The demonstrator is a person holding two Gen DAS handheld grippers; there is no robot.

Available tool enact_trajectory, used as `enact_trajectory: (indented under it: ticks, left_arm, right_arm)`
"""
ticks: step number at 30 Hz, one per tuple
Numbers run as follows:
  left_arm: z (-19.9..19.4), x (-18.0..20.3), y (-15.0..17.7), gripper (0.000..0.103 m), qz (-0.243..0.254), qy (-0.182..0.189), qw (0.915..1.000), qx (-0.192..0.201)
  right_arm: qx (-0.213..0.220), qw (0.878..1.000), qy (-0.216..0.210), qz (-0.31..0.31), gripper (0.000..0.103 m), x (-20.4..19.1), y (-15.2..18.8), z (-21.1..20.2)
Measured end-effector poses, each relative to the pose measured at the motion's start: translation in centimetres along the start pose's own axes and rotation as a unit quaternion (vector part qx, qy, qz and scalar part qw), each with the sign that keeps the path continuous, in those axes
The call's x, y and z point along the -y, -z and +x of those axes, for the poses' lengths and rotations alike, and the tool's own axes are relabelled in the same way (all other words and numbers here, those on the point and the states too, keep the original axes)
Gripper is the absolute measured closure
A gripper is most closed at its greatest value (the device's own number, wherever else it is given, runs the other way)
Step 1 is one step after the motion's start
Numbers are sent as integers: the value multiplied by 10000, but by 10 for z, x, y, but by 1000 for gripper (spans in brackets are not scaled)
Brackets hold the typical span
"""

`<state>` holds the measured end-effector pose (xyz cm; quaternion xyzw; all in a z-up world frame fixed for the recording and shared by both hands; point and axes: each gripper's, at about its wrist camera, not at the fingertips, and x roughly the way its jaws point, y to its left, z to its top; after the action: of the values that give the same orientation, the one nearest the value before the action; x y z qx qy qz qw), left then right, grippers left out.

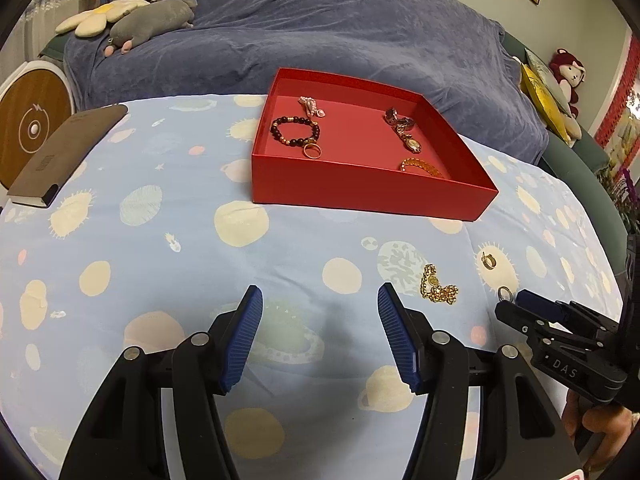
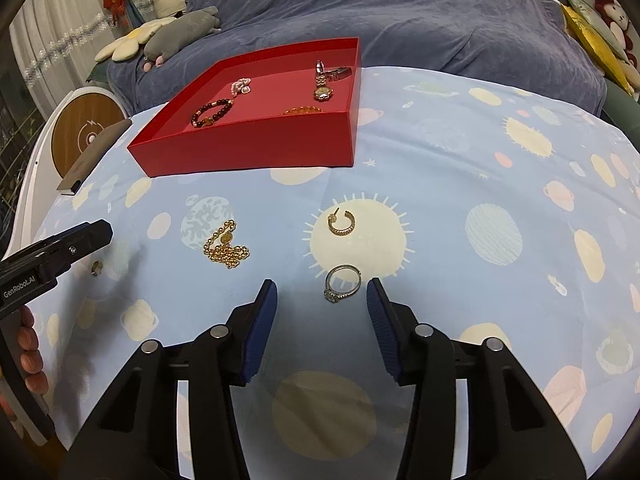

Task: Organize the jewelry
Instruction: 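Move both tools back over the remaining jewelry on the bed, then grasp the silver stone ring with the right tool while the left tool grasps the small gold chain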

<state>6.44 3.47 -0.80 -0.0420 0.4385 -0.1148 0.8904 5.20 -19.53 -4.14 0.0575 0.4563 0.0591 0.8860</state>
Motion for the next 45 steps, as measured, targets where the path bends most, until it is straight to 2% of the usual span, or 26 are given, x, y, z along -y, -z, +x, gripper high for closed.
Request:
enact_trajectory:
  ticks: [5, 8, 20, 24, 30, 33, 37, 40, 43, 45]
  left_arm:
    - [-1, -4, 0, 45, -30, 4, 10000, 20]
    - [-1, -10, 2, 45, -64, -28, 10000, -13]
    - [-5, -22, 17, 45, -17, 31, 9999, -121]
    - [4, -6, 15, 45, 12, 173, 9997, -187]
    - [32, 38, 10, 45, 208, 540, 9974, -440]
    - [44, 61, 9, 45, 377, 528, 9970, -419]
    - [57, 84, 6, 45, 656, 220, 9972, -273]
    - [63, 93, 5, 57, 837, 21, 9964, -159]
    - [62, 98, 9, 76, 1008, -46, 9949, -49]
    - [61, 98, 9, 95, 1022, 23, 9947, -74]
  right_arm:
    - [33, 9998, 172, -33, 71, 0, -3, 7]
    - [67, 9997, 240, 17, 83, 3, -3, 7]
    - [53, 9998, -28, 181, 84, 2, 0, -5]
    - [58, 9998, -120, 121, 84, -4, 4, -12]
    - [45, 9999, -123, -1, 84, -8, 9, -22]
    - [34, 9999, -133, 27, 84, -3, 11, -25]
    - [1, 9997, -167, 158, 84, 6, 14, -27]
    - [4, 9997, -173, 164, 84, 10, 15, -29]
    - [-10, 9996, -174, 218, 84, 14, 16, -30]
    - [-16, 9995, -170, 255, 84, 16, 16, -30]
